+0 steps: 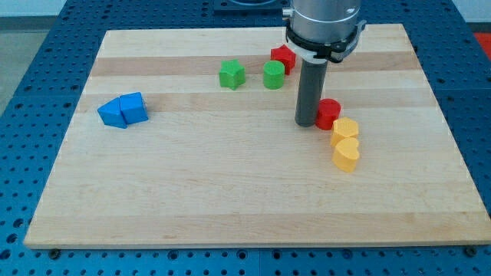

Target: Move red circle to the top of yellow hexagon

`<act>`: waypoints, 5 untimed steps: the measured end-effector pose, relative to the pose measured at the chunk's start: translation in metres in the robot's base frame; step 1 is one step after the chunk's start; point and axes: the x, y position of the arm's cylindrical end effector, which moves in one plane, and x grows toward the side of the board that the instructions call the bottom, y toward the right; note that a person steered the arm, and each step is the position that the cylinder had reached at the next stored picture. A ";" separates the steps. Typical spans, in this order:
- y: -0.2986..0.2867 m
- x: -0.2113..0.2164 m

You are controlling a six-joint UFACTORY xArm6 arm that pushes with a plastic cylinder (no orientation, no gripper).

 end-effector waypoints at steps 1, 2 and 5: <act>0.012 -0.002; 0.031 -0.002; 0.018 -0.051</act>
